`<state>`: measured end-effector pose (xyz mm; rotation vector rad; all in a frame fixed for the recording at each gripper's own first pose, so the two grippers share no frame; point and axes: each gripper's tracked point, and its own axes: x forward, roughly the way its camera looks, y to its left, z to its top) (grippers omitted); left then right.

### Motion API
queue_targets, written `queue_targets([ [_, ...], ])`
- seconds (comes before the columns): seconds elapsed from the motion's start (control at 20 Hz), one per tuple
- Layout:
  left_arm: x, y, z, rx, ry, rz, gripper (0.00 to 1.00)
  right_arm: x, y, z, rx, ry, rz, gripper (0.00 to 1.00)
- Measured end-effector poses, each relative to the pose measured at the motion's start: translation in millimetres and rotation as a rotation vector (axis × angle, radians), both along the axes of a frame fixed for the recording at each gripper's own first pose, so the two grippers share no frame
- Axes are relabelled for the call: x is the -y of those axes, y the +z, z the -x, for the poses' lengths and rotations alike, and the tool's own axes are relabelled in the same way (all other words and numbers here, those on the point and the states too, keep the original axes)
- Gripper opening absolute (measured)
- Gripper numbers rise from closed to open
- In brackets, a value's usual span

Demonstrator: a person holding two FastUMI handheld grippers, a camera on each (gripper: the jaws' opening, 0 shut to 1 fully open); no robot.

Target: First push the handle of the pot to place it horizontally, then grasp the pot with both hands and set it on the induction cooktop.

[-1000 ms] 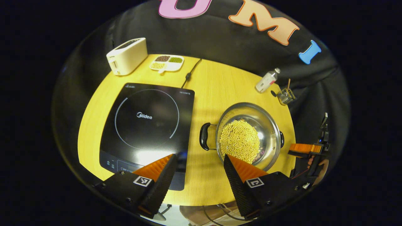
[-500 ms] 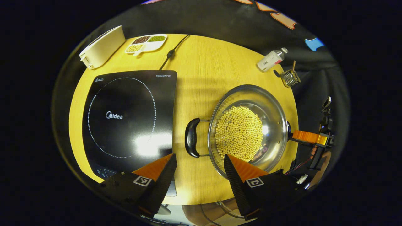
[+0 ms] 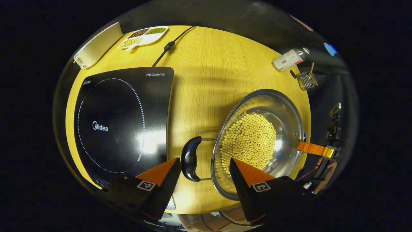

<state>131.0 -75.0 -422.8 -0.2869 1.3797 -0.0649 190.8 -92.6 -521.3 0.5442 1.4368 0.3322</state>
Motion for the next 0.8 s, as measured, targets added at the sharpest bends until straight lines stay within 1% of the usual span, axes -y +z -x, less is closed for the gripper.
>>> queue_targets([
  [0.2, 3, -10, -7, -0.022, 0.007, 0.007, 0.93, -8, -7, -3, -0.015, -0.002, -0.014, 0.99],
  [0.25, 4, -12, -7, -0.032, 0.003, 0.012, 0.93, -10, -9, -3, -0.023, 0.000, -0.017, 0.89],
  [0.3, 4, -15, -7, -0.042, 0.005, 0.014, 0.93, -13, -11, -1, -0.032, 0.004, -0.020, 0.98],
  [0.4, 3, -19, -7, -0.057, 0.006, 0.016, 0.92, -18, -14, 1, -0.053, 0.015, -0.024, 0.98],
  [0.45, 3, -20, -7, -0.059, 0.007, 0.014, 0.90, -21, -16, 1, -0.060, 0.023, -0.030, 0.88],
  [0.5, 2, -22, -8, -0.061, 0.007, 0.013, 0.90, -23, -18, 3, -0.068, 0.033, -0.028, 0.98],
  [0.55, 2, -23, -8, -0.064, 0.008, 0.012, 0.88, -25, -21, 3, -0.069, 0.040, -0.026, 0.98],
  [0.65, 1, -27, -7, -0.075, 0.006, 0.005, 0.87, -25, -24, 3, -0.081, 0.041, -0.021, 0.70],
  [0.7, 0, -28, -7, -0.077, 0.004, 0.000, 0.86, -26, -25, 4, -0.087, 0.040, -0.019, 0.78],
  [0.75, -3, -29, -6, -0.080, 0.002, -0.011, 0.83, -25, -29, 2, -0.089, 0.039, -0.008, 0.78],
  [0.8, -7, -31, -5, -0.087, 0.000, -0.028, 0.81, -26, -33, 3, -0.103, 0.038, 0.003, 0.70],
])
